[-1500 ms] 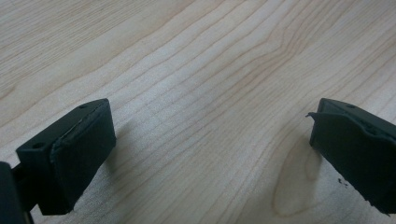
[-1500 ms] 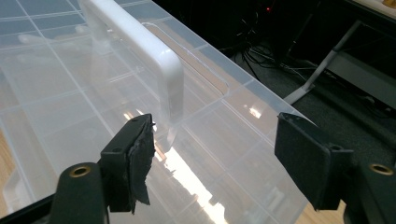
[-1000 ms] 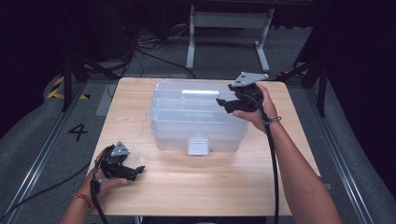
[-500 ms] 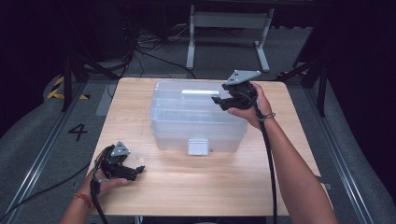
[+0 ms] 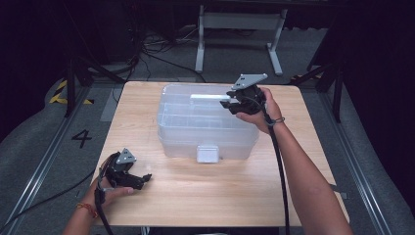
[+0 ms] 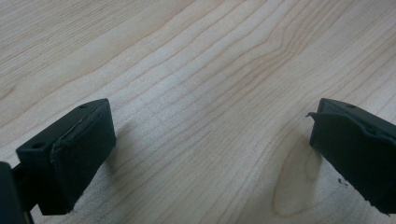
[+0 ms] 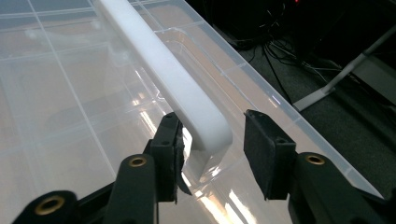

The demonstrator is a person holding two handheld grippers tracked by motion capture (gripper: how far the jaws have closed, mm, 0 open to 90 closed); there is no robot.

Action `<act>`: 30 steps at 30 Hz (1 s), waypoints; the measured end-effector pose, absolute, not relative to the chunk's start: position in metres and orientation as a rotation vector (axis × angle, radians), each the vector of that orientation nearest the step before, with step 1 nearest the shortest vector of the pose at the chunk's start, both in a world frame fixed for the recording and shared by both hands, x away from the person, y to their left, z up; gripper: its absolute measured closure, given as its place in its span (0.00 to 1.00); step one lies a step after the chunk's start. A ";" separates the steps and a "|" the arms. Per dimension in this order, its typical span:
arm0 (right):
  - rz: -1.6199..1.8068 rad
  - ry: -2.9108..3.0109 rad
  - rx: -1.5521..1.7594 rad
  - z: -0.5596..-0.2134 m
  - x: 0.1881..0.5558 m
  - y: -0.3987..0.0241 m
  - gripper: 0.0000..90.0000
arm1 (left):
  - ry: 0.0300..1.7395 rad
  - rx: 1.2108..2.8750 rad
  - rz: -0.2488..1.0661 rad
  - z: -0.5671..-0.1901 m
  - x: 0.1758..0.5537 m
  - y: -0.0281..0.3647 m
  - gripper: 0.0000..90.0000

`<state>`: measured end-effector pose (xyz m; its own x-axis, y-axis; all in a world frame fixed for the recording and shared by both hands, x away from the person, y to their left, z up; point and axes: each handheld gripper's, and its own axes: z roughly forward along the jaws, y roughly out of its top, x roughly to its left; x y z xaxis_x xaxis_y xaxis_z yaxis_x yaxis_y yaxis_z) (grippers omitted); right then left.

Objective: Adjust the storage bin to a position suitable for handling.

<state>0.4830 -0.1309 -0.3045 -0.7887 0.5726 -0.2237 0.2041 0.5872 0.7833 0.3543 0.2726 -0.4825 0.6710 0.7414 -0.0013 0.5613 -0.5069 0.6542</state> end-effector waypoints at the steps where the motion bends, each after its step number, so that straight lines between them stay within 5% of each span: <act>1: 1.089 2.367 0.621 -0.305 0.483 -0.130 0.69 | 0.999 2.252 0.371 -0.483 0.354 0.273 0.01; 7: 1.072 2.364 0.604 -0.304 0.481 -0.126 0.79 | 1.002 2.251 0.368 -0.483 0.354 0.273 0.01; 17: 1.049 2.363 0.591 -0.303 0.481 -0.125 0.80 | 1.008 2.240 0.361 -0.483 0.353 0.272 0.03; 30: 1.052 2.394 0.595 -0.294 0.491 -0.126 0.80 | 1.008 2.156 0.432 -0.460 0.352 0.272 0.48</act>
